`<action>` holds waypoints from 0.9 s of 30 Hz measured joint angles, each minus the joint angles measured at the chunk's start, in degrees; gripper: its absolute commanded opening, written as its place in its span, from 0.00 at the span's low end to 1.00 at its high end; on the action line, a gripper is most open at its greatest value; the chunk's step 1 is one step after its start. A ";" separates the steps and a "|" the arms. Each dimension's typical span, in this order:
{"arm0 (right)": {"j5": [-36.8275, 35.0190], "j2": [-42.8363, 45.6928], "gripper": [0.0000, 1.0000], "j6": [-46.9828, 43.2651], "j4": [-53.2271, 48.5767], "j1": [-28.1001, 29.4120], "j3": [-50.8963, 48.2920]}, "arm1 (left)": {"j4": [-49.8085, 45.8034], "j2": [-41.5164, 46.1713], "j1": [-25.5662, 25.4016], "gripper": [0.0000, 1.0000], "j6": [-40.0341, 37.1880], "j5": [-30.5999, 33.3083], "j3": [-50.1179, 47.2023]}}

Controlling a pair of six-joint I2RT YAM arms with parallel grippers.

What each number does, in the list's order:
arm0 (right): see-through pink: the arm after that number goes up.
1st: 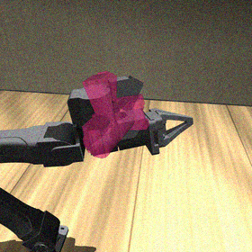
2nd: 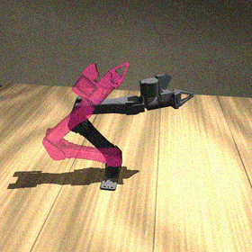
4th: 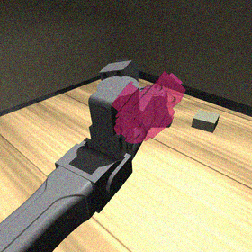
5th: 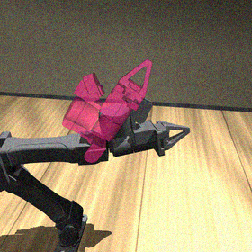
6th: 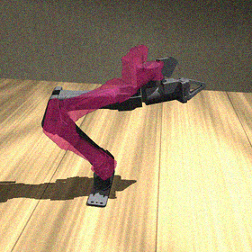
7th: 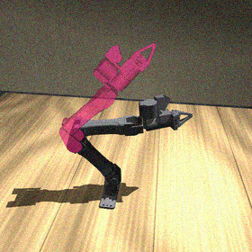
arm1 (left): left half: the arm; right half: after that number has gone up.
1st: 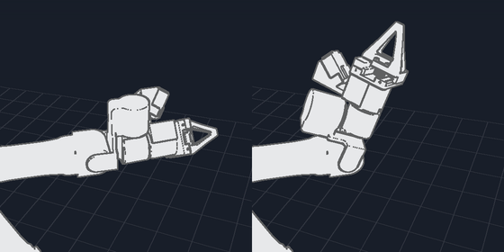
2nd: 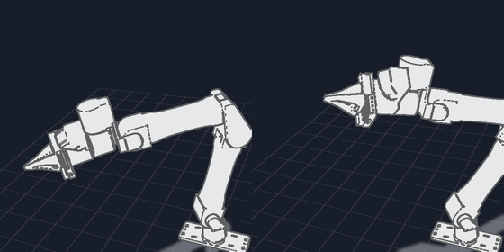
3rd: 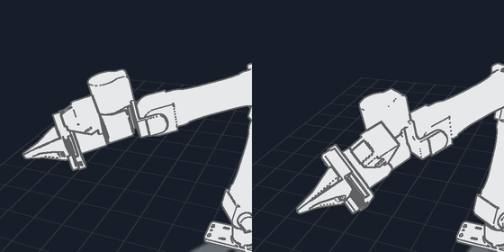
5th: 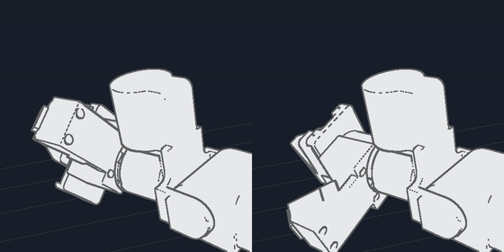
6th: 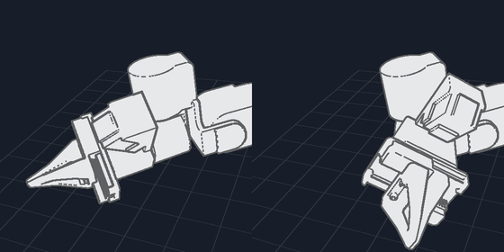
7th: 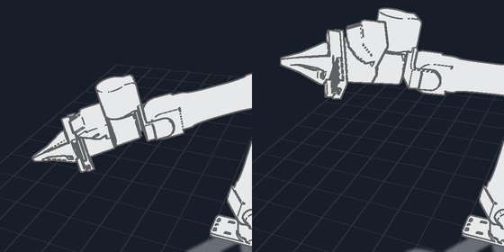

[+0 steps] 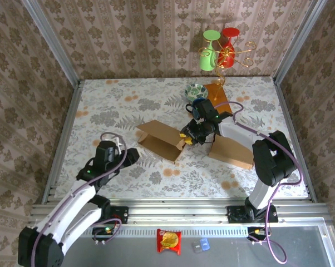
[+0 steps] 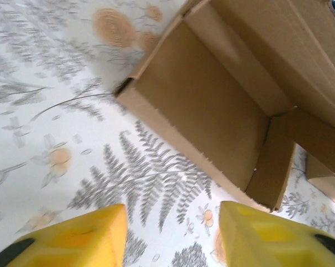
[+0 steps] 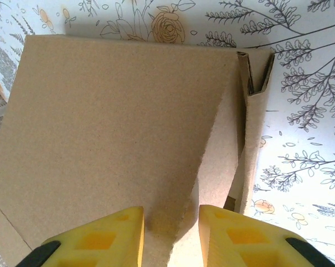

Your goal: Fold the paper box

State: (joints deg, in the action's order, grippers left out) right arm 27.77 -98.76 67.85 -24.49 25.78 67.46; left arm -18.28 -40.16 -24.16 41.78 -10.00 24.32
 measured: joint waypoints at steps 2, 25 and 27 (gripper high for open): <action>-0.37 0.00 0.33 -0.61 -0.46 0.00 0.11 | -6.36 0.63 1.16 0.54 -0.68 2.19 5.20; -2.10 -1.73 0.34 -5.27 -1.62 0.00 0.11 | -15.13 -59.56 10.27 0.60 -26.71 -12.83 54.62; -2.12 -2.05 0.34 -5.42 -1.62 0.00 0.11 | -15.37 -60.81 9.42 0.58 -28.28 -13.73 54.45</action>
State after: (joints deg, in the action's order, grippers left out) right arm 25.65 -100.82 62.43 -26.11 25.78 67.57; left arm -33.65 -100.97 -14.74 13.50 -23.73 78.76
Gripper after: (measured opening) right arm 0.335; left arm 0.594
